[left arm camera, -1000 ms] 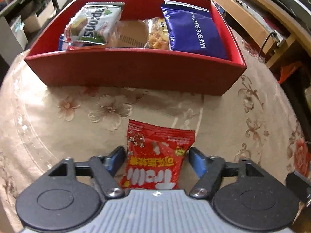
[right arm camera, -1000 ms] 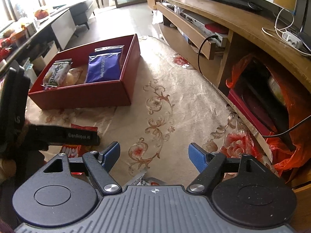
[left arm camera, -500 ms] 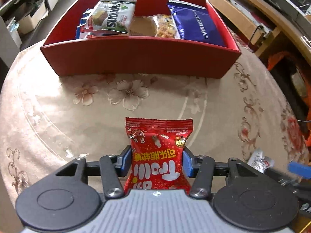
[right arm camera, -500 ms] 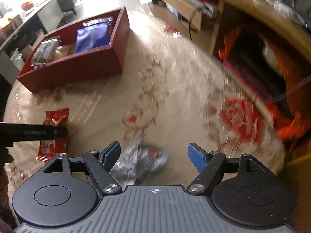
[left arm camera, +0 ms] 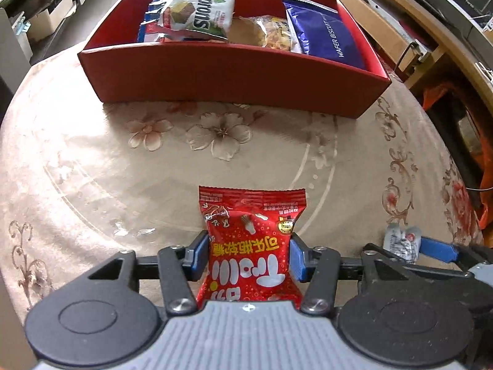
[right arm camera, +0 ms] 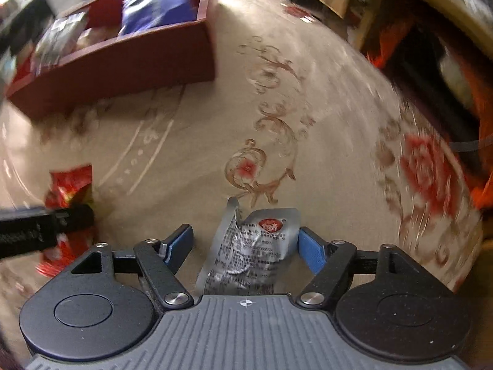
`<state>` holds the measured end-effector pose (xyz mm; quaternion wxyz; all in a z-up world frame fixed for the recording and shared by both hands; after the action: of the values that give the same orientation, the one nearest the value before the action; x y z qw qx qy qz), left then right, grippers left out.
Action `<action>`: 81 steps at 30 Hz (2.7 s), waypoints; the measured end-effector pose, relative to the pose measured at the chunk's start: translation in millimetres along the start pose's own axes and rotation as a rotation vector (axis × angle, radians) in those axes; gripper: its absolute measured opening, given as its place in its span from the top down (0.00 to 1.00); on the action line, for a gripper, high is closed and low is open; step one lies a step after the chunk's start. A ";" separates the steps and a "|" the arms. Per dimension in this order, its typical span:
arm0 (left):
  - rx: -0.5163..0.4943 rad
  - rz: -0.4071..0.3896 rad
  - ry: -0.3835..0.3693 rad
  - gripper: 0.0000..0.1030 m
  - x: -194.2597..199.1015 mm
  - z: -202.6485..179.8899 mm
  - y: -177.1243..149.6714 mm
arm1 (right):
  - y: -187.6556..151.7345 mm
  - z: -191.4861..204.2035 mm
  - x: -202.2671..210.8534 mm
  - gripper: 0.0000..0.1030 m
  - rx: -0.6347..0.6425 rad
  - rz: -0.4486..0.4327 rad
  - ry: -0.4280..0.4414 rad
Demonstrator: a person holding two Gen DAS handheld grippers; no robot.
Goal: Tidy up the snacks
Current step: 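Lift the Trolli bag with the left tool while the right tool grasps and lifts the silver foil packet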
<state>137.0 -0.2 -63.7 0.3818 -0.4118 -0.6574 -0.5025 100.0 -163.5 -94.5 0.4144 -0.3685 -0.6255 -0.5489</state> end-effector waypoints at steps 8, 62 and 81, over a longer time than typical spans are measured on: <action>-0.043 -0.015 0.023 0.51 -4.0 -9.2 -3.6 | -5.7 -2.3 8.0 0.38 0.071 -0.030 0.036; -0.147 -0.199 0.097 0.51 21.1 -30.8 -2.8 | 18.0 -1.9 38.6 0.38 0.081 -0.182 0.039; -0.120 -0.246 0.085 0.51 38.0 -24.6 4.1 | 31.7 4.1 47.4 0.38 0.086 -0.232 0.032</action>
<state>128.9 -17.6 -22.4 0.3197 -0.3286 -0.6547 -0.6010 110.3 -155.2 -38.9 0.3734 -0.2668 -0.6802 -0.5716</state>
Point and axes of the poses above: each gripper's, at about its wrist camera, not at the fingertips, and x roughly against the way its jaws point, z to its left, y to its top, the point moved 1 cm from there along -x, roughly the way its jaws point, and after that the axes turned 6 degrees about x, right-handed, at the moved point
